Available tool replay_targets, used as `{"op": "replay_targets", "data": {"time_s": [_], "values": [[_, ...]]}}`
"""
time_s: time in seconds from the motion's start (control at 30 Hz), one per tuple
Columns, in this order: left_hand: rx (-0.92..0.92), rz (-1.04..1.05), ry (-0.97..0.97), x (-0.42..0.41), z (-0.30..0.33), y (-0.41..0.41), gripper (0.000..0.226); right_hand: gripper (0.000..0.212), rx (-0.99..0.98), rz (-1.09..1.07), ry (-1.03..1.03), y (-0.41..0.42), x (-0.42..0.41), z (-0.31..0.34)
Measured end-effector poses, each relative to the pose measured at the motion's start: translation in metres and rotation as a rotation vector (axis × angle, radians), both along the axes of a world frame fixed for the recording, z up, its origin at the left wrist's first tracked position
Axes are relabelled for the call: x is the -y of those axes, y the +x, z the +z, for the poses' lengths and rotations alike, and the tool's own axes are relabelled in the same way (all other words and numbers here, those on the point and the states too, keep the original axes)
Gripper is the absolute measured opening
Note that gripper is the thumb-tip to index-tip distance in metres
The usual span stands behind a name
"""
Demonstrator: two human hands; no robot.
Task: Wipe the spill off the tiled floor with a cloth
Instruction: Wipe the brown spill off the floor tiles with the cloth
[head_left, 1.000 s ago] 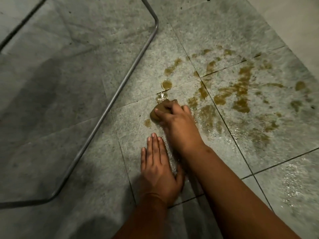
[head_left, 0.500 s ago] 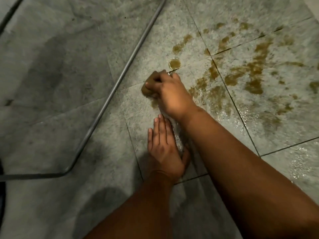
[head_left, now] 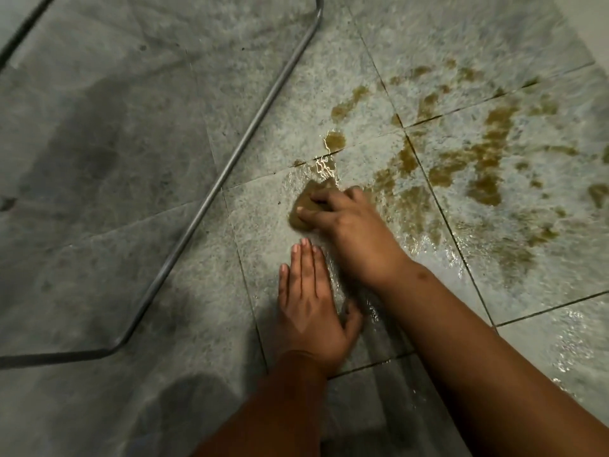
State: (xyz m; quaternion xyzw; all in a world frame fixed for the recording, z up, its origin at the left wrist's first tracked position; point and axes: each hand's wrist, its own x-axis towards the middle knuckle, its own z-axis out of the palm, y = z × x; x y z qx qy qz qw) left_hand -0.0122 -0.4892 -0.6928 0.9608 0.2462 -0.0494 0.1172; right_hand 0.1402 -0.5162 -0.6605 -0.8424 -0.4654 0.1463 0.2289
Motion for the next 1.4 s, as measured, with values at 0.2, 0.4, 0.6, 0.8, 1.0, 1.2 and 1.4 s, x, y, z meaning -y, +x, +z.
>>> {"op": "replay_targets", "data": {"time_s": [0.2, 0.4, 0.6, 0.8, 1.0, 1.2, 1.4], "values": [[0.053, 0.004, 0.006, 0.000, 0.000, 0.002, 0.084, 0.038, 0.026, 0.067, 0.023, 0.030, -0.033, -0.008], [0.043, -0.002, -0.010, -0.002, 0.001, 0.002, 0.084, 0.033, -0.048, -0.117, 0.097, 0.031, -0.045, -0.015], [-0.012, -0.012, -0.054, -0.003, 0.002, 0.003, 0.088, 0.040, 0.007, -0.222, 0.021, -0.011, -0.007, -0.009], [-0.003, -0.007, -0.014, -0.003, 0.001, 0.001, 0.087, 0.039, 0.012, -0.385, 0.103, 0.036, -0.017, -0.019], [0.028, 0.007, -0.034, -0.002, 0.001, 0.002, 0.086, 0.038, 0.067, -0.433, 0.107, 0.055, -0.009, -0.018], [0.001, 0.001, -0.012, -0.002, 0.002, 0.003, 0.088, 0.050, -0.007, -0.268, 0.059, -0.044, 0.069, -0.008], [0.015, 0.007, -0.013, -0.002, 0.000, 0.003, 0.087, 0.055, 0.123, -0.294, 0.006, 0.009, 0.075, -0.014]]}}
